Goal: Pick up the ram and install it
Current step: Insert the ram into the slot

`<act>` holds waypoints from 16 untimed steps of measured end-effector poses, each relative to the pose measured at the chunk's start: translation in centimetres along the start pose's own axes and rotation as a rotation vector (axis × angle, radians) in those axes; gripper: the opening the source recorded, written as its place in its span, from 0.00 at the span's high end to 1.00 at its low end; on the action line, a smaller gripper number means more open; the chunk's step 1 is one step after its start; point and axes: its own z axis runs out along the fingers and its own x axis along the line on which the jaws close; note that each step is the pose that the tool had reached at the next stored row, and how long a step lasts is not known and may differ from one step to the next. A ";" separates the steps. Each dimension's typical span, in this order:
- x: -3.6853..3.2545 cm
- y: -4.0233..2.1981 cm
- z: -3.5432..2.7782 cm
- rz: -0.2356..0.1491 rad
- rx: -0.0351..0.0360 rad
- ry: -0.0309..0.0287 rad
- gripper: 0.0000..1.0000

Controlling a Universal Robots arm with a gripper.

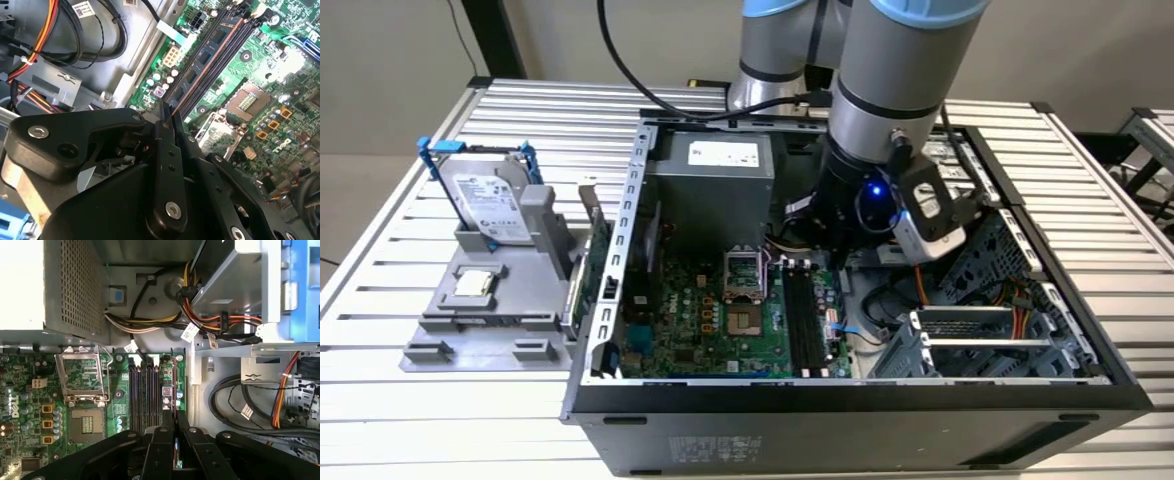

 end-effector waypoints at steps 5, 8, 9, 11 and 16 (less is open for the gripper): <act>0.02 -0.17 0.31 -0.019 0.0032 0.0008 1.00; 0.03 -0.51 0.57 -0.021 0.0034 0.0006 1.00; 0.04 -0.59 0.71 -0.020 0.0035 0.0003 1.00; 0.08 -0.64 1.04 -0.011 0.0049 -0.0015 1.00; 0.16 -0.68 1.67 0.008 0.0087 -0.0032 1.00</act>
